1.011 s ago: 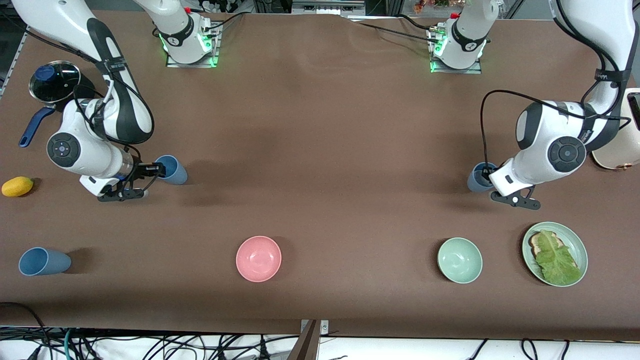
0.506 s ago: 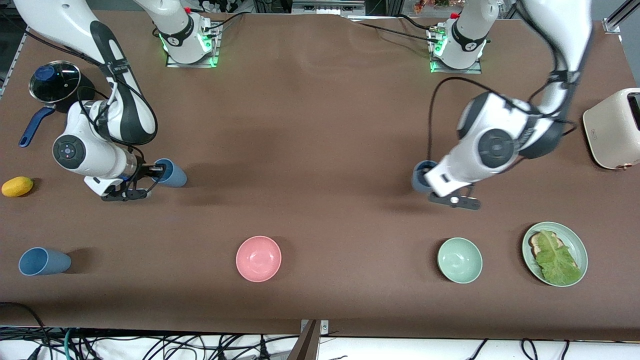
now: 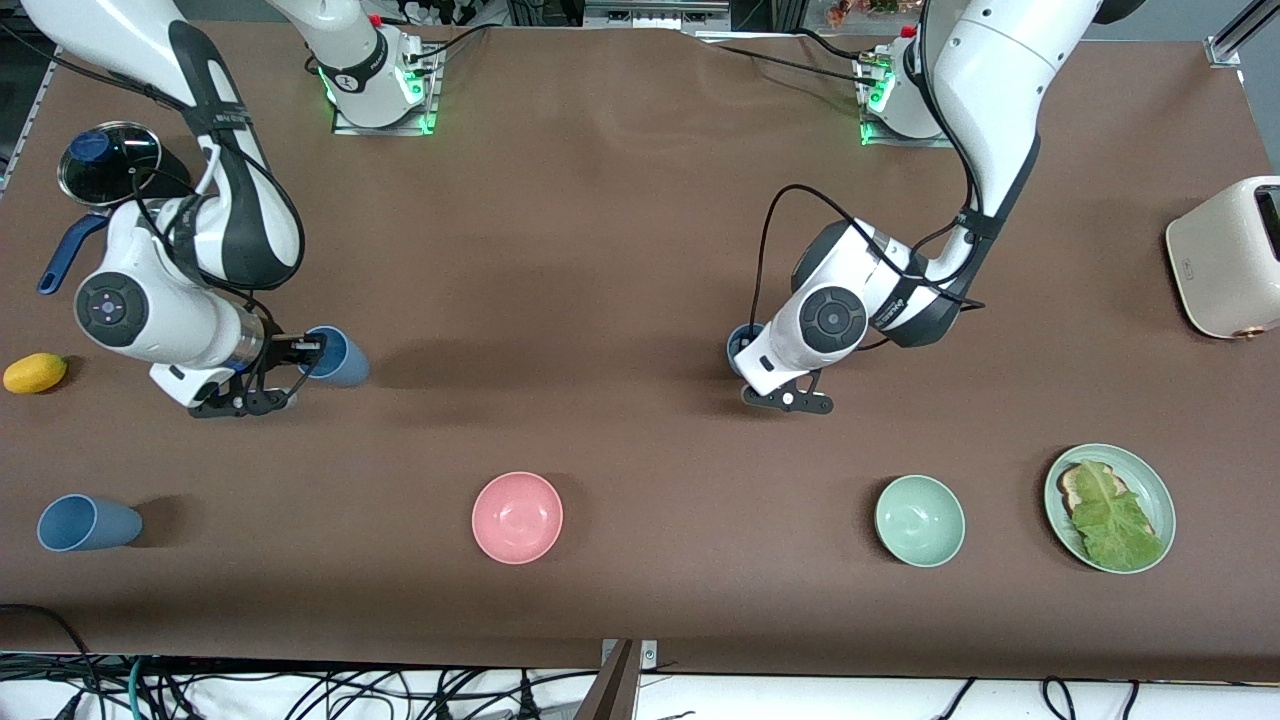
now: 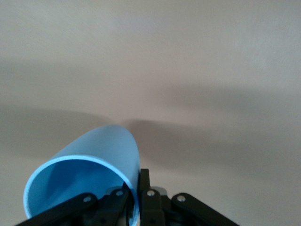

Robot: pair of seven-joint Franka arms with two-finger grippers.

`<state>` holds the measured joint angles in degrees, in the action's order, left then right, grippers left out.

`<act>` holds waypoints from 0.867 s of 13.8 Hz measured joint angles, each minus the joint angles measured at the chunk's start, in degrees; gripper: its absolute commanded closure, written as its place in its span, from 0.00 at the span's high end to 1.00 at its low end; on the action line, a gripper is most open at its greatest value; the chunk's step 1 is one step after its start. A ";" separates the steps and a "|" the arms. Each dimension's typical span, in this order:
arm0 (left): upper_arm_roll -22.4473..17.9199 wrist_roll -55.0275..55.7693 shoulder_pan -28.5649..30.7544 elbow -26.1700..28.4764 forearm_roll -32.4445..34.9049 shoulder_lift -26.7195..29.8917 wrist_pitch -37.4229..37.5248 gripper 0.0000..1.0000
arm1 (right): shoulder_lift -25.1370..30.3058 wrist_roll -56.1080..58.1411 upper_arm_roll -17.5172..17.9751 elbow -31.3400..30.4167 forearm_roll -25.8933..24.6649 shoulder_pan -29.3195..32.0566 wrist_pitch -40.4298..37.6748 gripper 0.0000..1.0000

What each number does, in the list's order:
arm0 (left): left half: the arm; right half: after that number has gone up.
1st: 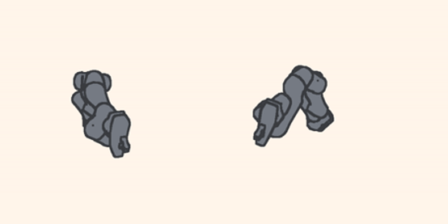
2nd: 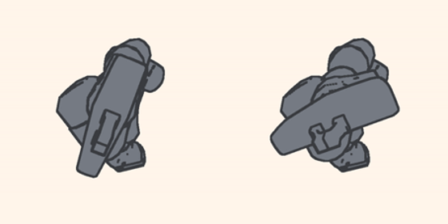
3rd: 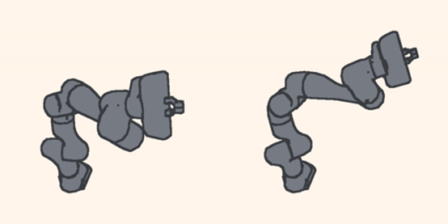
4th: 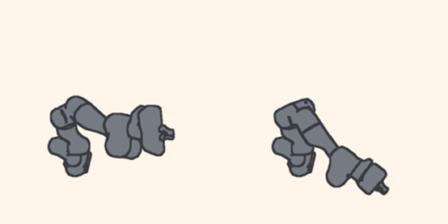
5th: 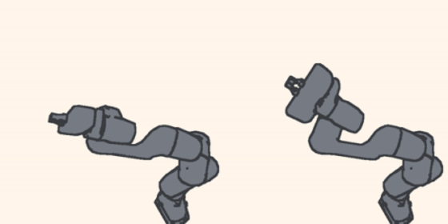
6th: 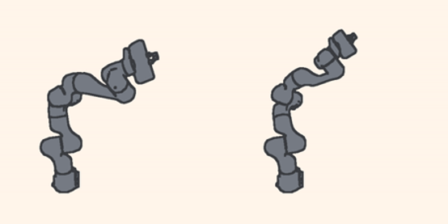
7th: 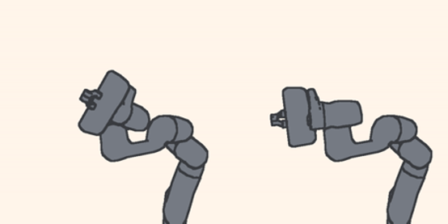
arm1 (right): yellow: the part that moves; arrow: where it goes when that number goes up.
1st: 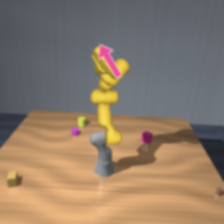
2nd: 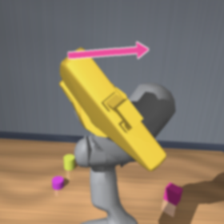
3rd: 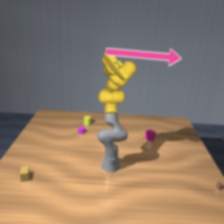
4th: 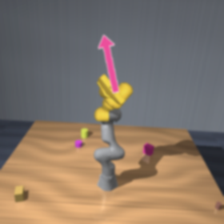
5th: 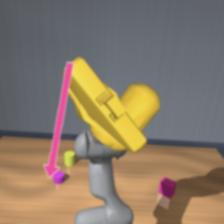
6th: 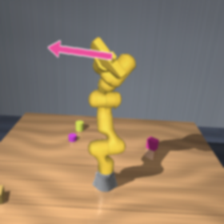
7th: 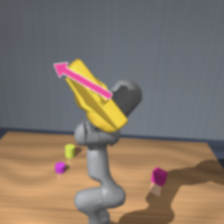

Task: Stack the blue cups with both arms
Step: 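Place the tissue cup centrally with the left gripper while the right gripper lifts, then move the right gripper's cup above the tissue cup while the left gripper retracts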

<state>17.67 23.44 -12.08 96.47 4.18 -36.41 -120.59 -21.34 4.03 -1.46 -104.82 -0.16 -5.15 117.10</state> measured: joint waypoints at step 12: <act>-0.99 -9.64 8.84 -6.20 0.35 20.08 23.66 1.00 | -4.07 -27.40 0.55 17.52 7.06 -19.67 -10.82 0.00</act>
<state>16.68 13.80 -3.24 90.27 4.53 -16.33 -96.94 -25.41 -23.37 -0.91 -87.30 6.89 -24.82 106.28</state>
